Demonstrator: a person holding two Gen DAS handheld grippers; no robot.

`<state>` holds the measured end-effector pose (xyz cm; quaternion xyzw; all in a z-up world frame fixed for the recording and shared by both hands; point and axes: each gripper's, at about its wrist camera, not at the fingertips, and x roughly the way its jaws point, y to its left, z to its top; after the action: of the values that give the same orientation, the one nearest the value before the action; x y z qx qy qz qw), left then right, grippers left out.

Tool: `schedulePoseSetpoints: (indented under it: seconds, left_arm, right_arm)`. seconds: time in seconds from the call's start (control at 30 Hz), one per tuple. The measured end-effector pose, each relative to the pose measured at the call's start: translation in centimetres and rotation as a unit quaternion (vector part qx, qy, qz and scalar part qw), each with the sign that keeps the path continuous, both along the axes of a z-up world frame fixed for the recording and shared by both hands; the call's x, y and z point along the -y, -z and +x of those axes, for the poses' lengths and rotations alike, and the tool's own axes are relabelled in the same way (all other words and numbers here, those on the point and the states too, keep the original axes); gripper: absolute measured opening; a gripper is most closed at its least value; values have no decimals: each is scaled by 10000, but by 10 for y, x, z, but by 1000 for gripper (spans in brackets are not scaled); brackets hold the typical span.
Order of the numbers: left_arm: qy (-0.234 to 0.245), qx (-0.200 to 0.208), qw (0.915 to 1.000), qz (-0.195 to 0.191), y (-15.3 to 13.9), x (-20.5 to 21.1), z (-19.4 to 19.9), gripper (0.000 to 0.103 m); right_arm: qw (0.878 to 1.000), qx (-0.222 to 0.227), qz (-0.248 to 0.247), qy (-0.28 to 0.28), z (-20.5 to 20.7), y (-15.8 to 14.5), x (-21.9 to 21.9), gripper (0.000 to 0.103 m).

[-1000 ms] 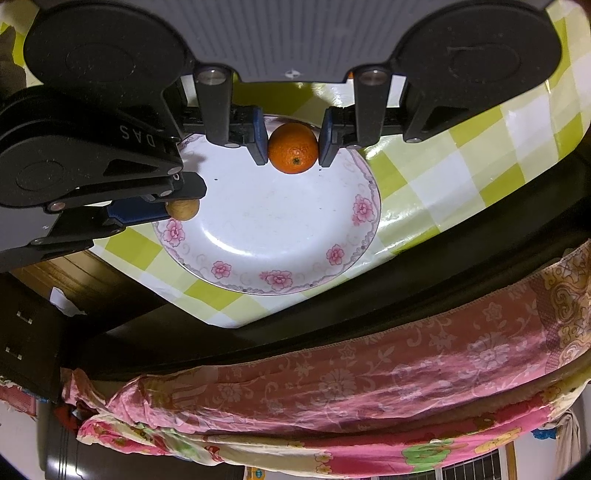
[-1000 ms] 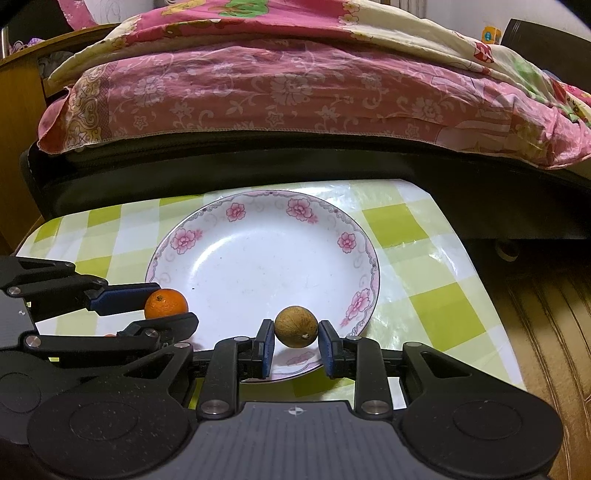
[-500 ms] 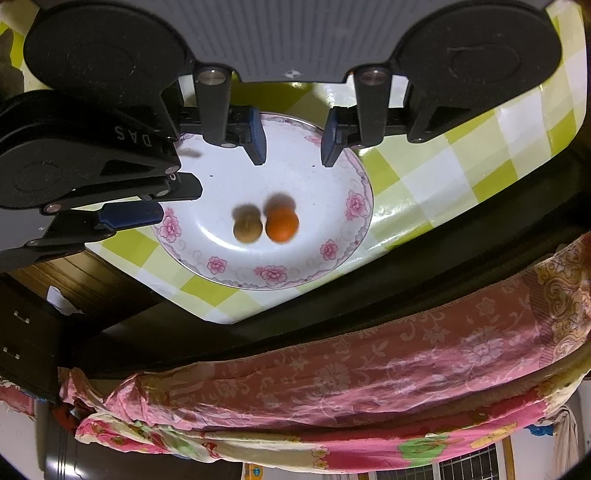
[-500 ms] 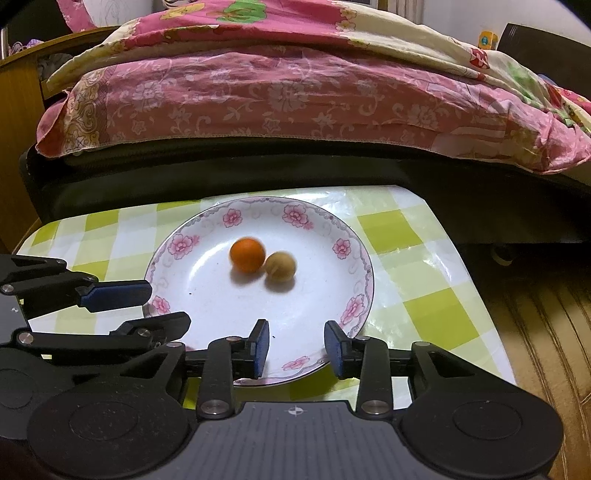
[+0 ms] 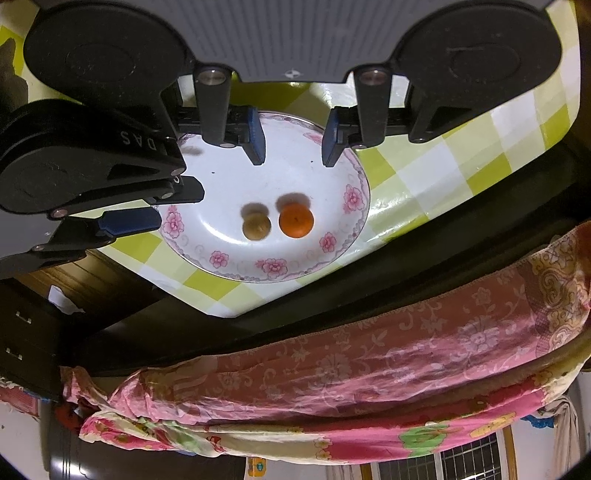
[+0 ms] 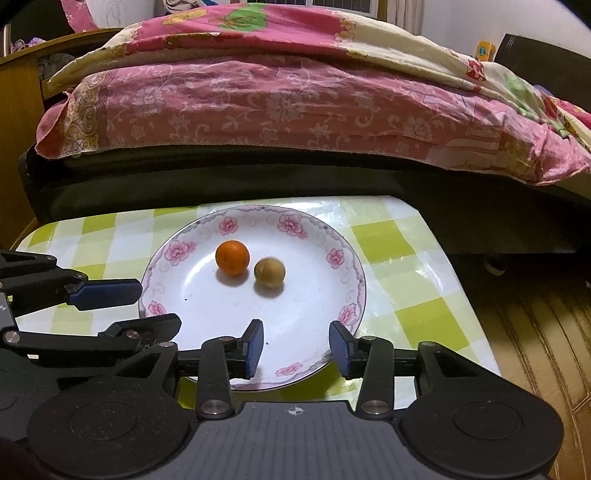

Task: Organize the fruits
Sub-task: 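Withdraw both grippers from the plate back toward the remaining fruits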

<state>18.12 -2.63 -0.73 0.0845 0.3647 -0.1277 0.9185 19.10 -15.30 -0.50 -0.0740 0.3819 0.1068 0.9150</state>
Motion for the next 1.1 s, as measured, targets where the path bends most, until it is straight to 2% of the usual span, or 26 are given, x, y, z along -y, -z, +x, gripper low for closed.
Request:
schedulePoseSetpoints:
  seconds: [1.1]
  left_arm:
    - [185, 175, 9996, 148, -7, -4, -19, 46]
  right_arm:
    - [9997, 103, -169, -125, -8, -1, -4, 40]
